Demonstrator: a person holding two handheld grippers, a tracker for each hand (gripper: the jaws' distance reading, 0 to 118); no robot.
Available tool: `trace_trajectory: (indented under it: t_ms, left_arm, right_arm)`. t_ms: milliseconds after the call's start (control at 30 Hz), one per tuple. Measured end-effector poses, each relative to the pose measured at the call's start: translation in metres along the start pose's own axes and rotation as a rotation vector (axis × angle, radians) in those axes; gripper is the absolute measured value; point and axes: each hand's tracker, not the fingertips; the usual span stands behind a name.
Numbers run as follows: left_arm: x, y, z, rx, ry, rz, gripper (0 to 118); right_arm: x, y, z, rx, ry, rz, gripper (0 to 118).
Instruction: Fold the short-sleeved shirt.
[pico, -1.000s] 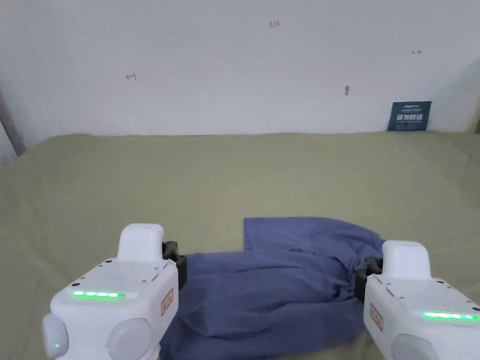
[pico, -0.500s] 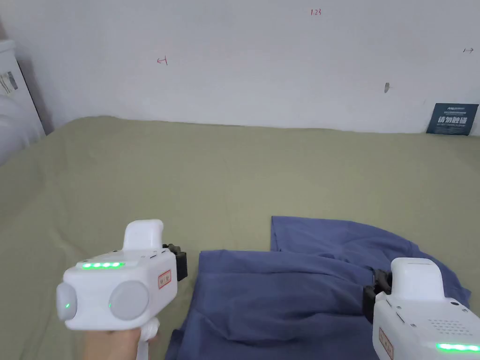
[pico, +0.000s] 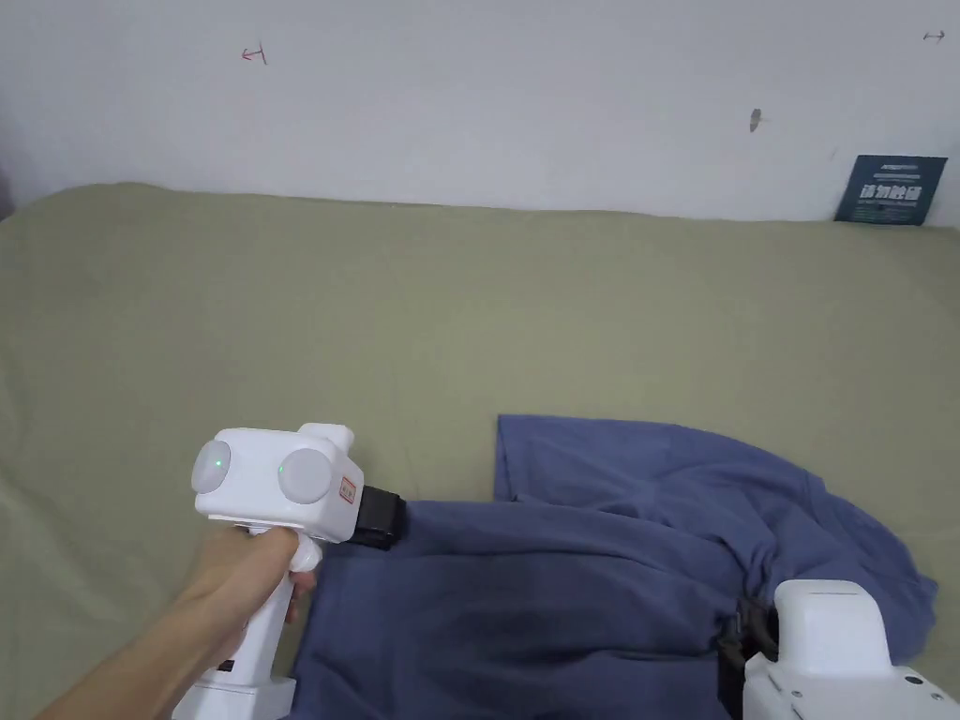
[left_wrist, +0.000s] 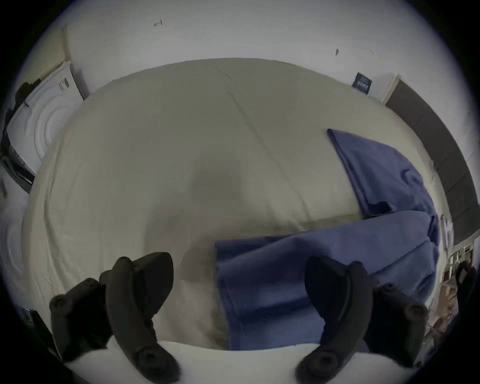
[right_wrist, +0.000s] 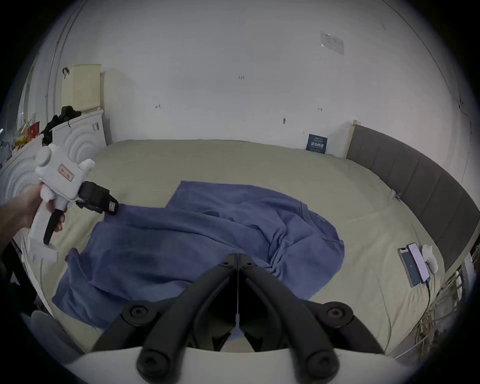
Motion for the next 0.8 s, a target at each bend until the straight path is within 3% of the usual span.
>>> trace_trajectory:
  t_ms: [100,167,200,233,400,600,800]
  left_arm:
    - [0.018,-0.001,0.008,-0.006,0.013,0.018,93]
    - [0.028,0.0,0.025,0.016,0.014,-0.06,70]
    - [0.031,-0.001,0.031,0.014,0.024,-0.064,50]
    - [0.032,-0.002,0.036,0.019,0.017,-0.089,4]
    - [0.04,-0.006,0.044,0.032,-0.017,-0.094,4]
    - [0.049,-0.009,0.057,0.033,-0.022,-0.088,4]
    - [0.046,-0.013,0.051,0.029,-0.032,-0.081,4]
  right_arm:
    - [0.008,-0.004,-0.002,-0.023,-0.007,-0.024,1]
    - [0.016,-0.006,-0.004,-0.042,-0.02,-0.043,1]
    - [0.021,-0.006,-0.004,-0.052,-0.031,-0.056,1]
    - [0.027,-0.007,-0.005,-0.058,-0.036,-0.067,1]
    - [0.058,-0.003,-0.014,-0.07,-0.11,-0.055,1]
    - [0.135,0.005,-0.047,-0.152,-0.202,-0.1,1]
    - [0.213,0.035,-0.111,-0.285,-0.193,-0.253,1]
